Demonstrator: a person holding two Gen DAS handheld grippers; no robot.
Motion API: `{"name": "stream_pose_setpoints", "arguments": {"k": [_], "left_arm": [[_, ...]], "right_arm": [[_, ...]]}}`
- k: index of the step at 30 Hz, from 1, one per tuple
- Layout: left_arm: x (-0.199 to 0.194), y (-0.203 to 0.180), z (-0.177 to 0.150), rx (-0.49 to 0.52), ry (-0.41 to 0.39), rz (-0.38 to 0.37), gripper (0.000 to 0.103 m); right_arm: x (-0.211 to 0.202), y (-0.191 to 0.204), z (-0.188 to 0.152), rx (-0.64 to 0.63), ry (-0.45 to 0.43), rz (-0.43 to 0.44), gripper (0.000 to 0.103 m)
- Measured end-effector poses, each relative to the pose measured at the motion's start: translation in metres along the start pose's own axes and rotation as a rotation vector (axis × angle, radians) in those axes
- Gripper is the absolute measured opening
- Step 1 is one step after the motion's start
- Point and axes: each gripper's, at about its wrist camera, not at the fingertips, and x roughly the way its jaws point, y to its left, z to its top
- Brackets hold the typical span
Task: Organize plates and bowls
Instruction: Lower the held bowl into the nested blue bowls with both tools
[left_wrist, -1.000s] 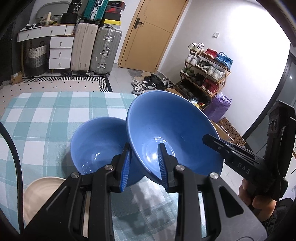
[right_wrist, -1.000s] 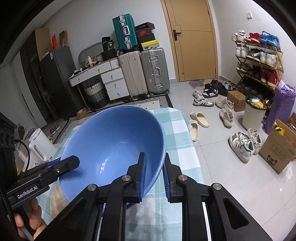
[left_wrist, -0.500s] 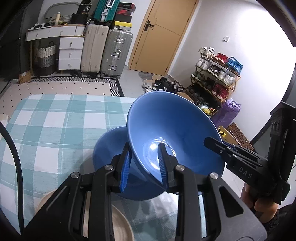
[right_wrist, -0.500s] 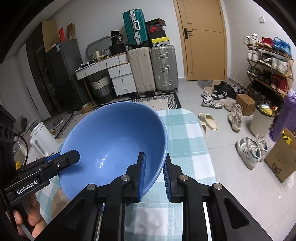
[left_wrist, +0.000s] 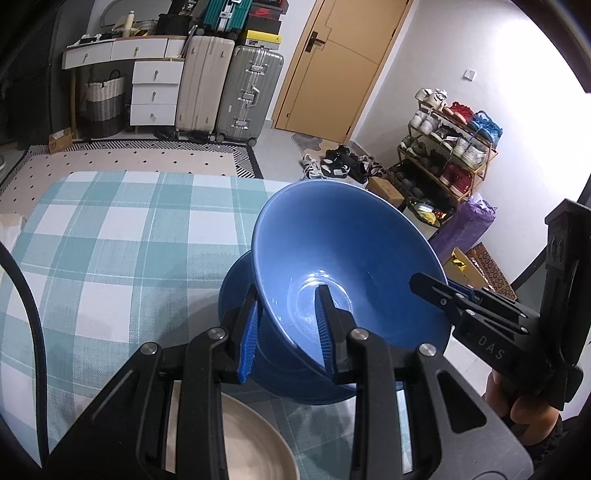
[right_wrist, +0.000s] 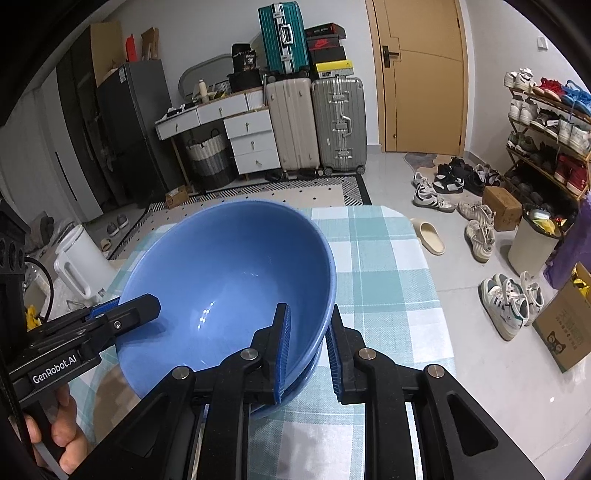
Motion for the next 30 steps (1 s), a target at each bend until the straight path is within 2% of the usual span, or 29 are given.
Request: {"name": "stream_pose_setpoints", "arguments": {"k": [13,22,30], "left_arm": [[0.050,0.032,-0.012,-0.021,0.058,0.030,0.025],[0.059,0.032,-0.018,0.005,0.067,0.062,0.025],[0.063,0.033,-0.021,0.036,0.076,0.069,0.025]], "right_arm": [[0.036,0.007,-0.008,-0.047,0.048,-0.026,0.020],[0.046,0.007,-0.011,-0.060,0.058,-0.040,0.020],[0.053,0.015,-0.021,-0.106,0.058,-0.089,0.020]]}}
